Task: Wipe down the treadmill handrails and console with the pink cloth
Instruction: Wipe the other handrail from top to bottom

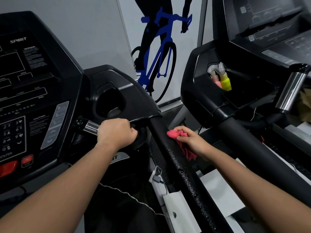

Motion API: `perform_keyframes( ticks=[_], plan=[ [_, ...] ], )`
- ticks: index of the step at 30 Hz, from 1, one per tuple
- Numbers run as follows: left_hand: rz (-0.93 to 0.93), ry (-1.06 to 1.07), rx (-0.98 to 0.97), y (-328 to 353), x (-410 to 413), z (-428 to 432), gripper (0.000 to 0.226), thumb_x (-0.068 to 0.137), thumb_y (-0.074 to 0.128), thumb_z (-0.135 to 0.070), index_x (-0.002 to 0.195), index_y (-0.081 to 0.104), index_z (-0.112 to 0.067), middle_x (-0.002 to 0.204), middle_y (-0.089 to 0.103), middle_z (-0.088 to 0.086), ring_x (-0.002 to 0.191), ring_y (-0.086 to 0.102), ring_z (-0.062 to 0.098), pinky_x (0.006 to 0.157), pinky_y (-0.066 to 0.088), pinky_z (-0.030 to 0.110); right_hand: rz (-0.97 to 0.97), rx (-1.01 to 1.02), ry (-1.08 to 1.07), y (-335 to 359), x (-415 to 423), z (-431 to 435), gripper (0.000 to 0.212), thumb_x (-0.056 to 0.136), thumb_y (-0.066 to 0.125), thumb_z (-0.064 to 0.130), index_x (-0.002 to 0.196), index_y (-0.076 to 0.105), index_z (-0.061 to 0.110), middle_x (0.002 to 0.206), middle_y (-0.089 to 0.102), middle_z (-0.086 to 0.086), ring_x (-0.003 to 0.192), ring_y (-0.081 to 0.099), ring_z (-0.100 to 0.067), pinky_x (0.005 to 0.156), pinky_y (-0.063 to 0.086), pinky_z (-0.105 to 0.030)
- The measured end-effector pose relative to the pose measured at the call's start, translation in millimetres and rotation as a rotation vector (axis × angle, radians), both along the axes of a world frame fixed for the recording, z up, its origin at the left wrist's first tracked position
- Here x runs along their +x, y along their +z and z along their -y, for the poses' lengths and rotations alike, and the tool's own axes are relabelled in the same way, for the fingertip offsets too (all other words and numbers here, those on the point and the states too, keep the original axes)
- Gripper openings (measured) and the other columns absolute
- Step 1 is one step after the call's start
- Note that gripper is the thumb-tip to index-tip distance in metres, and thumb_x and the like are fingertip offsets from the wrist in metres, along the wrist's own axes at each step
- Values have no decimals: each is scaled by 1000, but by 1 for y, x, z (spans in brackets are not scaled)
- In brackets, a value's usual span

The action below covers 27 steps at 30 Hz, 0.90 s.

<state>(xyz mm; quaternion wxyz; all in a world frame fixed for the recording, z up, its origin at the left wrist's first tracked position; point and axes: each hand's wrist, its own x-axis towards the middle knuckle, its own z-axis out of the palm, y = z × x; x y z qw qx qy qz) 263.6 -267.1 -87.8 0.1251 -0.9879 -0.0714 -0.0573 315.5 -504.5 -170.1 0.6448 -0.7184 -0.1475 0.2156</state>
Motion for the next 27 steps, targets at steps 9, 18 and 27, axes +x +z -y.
perform_keyframes(
  ticks=[9, 18, 27],
  plan=[
    [12, -10, 7, 0, -2, 2, 34, 89, 42, -42, 68, 51, -16, 57, 46, -4, 59, 51, 21, 56, 36, 27, 248, -117, 11, 18, 10, -37, 27, 86, 66, 12, 92, 65, 38, 115, 49, 0, 107, 45, 2, 95, 27, -4],
    [18, -14, -17, 1, -3, 3, 34, 89, 42, -41, 67, 51, -16, 58, 48, -4, 61, 55, 23, 56, 38, 26, 293, -194, 55, 12, 14, -15, 20, 89, 64, 17, 90, 65, 37, 111, 55, -3, 103, 53, -3, 100, 33, -15],
    [17, -10, -19, 1, -4, 3, 33, 90, 42, -41, 69, 51, -17, 58, 46, -5, 61, 53, 22, 57, 37, 27, 492, -330, 38, 19, 19, -51, 15, 86, 66, 26, 93, 68, 39, 104, 49, 5, 98, 50, -7, 100, 39, -23]
  ],
)
